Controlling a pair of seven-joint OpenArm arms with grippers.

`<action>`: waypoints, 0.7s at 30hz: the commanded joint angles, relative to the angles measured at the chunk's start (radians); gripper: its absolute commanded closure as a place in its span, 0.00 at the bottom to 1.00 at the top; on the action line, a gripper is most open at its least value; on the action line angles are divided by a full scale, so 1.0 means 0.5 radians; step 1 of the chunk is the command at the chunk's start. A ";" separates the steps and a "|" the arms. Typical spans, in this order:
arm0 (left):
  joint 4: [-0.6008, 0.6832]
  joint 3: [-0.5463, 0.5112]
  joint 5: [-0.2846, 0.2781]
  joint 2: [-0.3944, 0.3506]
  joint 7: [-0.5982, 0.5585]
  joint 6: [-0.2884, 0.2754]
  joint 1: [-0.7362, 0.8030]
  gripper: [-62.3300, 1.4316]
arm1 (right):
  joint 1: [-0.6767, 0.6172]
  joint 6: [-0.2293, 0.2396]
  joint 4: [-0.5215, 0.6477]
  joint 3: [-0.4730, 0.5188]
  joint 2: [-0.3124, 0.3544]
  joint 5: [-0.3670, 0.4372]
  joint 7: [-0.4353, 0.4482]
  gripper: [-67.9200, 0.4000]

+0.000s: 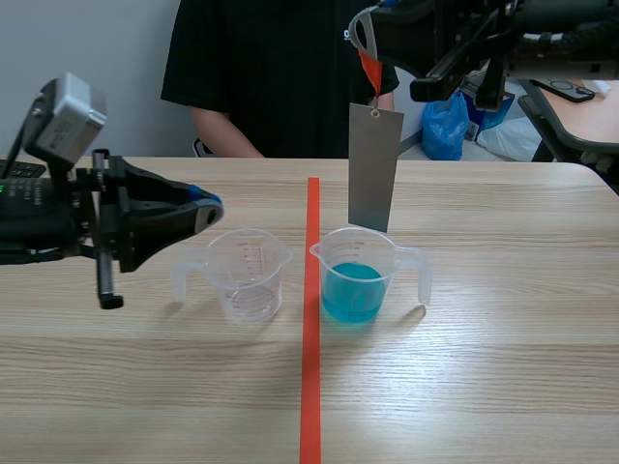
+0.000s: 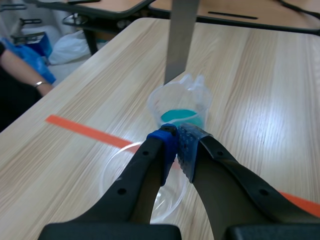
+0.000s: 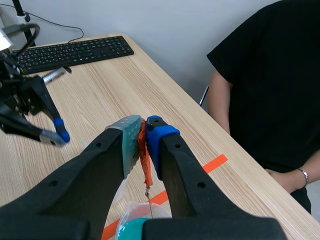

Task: Do the redox reaction experiment.
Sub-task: 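Move the plate over the blue solution, then point at the plate with the left hand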

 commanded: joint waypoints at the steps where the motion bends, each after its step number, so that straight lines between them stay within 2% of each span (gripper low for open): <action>1: 0.020 0.020 -0.079 0.041 0.028 -0.003 -0.041 0.92 | 0.043 -0.005 0.003 0.001 0.021 0.028 0.030 0.98; 5: 0.011 0.111 -0.166 0.160 0.196 -0.003 -0.154 0.92 | 0.043 -0.005 0.003 0.001 0.021 0.028 0.030 0.98; 7: -0.024 0.134 -0.198 0.215 0.248 0.035 -0.204 0.92 | 0.043 -0.005 0.003 0.001 0.021 0.028 0.030 0.98; 17: -0.469 0.187 -0.204 0.485 0.256 0.053 -0.396 0.92 | 0.043 -0.005 0.003 0.001 0.021 0.028 0.030 0.98; 21: -0.552 0.187 -0.204 0.554 0.246 0.053 -0.409 0.92 | 0.043 -0.005 0.003 0.001 0.021 0.028 0.030 0.98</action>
